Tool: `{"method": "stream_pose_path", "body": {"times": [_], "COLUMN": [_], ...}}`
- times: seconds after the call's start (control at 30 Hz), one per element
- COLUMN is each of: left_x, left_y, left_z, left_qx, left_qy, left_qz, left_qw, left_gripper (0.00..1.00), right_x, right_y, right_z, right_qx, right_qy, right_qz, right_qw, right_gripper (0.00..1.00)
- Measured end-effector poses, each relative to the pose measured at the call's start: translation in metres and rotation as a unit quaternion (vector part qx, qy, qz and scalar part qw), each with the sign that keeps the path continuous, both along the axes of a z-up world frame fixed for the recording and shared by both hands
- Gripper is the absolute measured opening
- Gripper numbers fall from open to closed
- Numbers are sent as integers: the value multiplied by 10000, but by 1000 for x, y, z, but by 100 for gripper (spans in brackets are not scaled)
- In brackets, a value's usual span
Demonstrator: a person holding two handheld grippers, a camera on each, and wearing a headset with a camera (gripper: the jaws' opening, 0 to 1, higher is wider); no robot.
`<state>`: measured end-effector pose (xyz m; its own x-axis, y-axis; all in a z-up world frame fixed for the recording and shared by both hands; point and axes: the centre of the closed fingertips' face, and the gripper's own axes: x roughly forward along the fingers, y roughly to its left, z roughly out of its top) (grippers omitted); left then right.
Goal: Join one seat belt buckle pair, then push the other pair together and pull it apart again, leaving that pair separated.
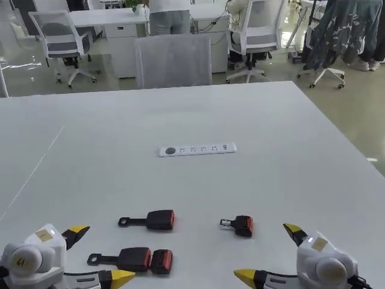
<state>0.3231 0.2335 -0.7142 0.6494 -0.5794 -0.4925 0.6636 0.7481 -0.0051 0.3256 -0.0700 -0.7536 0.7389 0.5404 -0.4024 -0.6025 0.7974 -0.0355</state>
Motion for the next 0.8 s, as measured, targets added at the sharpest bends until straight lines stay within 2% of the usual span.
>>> {"method": "stream_pose_path", "body": {"times": [0.1,0.27,0.6,0.8], "left_x": [1,2,1,2], "left_y": [3,2,-4,-4], "left_z": [5,8,3,5], "left_qx": [-2,-53,-61,-112], "left_qy": [-96,-99,-26,-57], "left_qz": [-45,-37,-104,-107], "left_qw": [9999,9999,9999,9999], "left_gripper": [100,100,100,100], "right_x": [-2,-6,-10,-10], "right_y": [1,3,9,16], "right_z": [3,3,-1,-1], "right_qx": [10,-25,2,21], "right_qy": [-44,-31,29,16], "right_qz": [22,71,74,124], "right_qw": [10000,10000,10000,9999], "right_gripper": [100,100,100,100]}}
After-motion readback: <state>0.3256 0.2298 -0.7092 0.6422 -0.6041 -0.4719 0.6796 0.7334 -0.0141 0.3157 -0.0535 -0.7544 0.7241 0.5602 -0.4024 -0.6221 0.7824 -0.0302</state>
